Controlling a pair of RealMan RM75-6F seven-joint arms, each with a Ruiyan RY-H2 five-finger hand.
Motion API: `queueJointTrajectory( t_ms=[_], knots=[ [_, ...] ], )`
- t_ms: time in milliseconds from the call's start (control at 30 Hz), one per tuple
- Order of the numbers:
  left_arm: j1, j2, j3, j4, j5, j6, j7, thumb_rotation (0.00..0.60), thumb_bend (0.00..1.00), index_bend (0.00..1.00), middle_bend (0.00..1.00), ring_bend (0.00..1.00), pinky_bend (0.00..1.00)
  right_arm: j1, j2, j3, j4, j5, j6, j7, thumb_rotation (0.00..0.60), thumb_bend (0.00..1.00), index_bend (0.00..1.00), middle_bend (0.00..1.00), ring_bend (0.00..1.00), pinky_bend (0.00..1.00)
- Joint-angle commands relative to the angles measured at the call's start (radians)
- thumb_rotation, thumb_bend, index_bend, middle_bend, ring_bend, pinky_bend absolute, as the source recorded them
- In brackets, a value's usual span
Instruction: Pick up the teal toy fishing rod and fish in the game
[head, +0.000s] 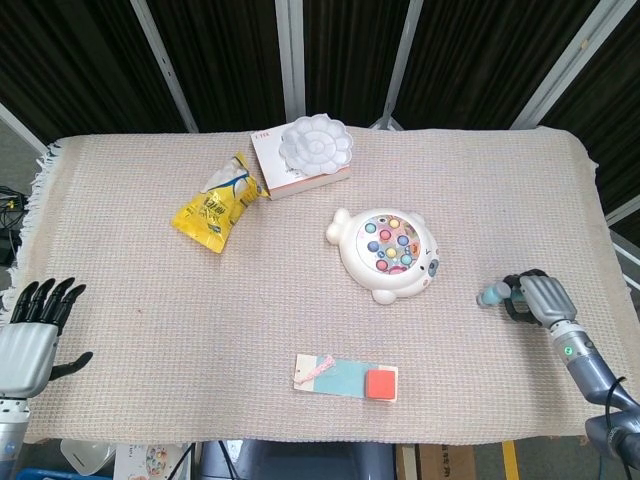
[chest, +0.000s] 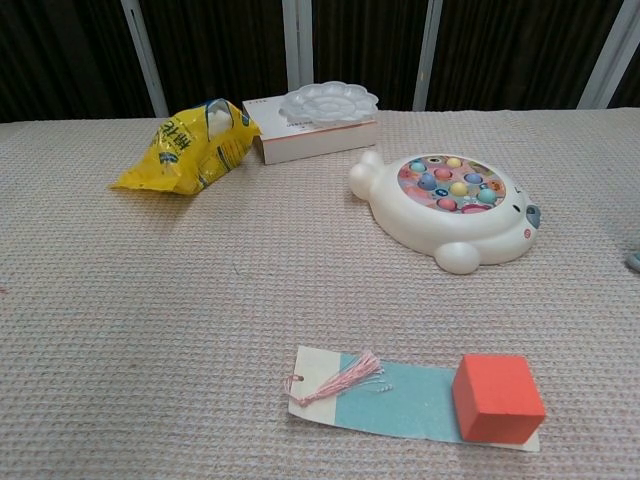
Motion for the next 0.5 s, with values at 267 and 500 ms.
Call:
queueJointTrajectory(
  t_ms=[267, 500],
  knots=[
    [-0.005, -0.004, -0.001, 0.004, -0.006, -0.008, -0.002, 0.6, 0.09, 0.12, 0.07, 0.0, 0.0, 0.001, -0.005, 0.003, 0.003, -0.004, 0.023, 0.007, 0.6, 0.69, 0.68, 0.57, 0.42, 0.28],
    [-0.009, -0.007, -0.002, 0.007, -0.006, -0.011, -0.003, 0.6, 0.08, 0.12, 0.07, 0.0, 0.0, -0.004, 0.026, 0.021, -0.05, -0.021, 0.111, 0.011, 0.6, 0.73, 0.8, 0.67, 0.52, 0.42]
  ],
)
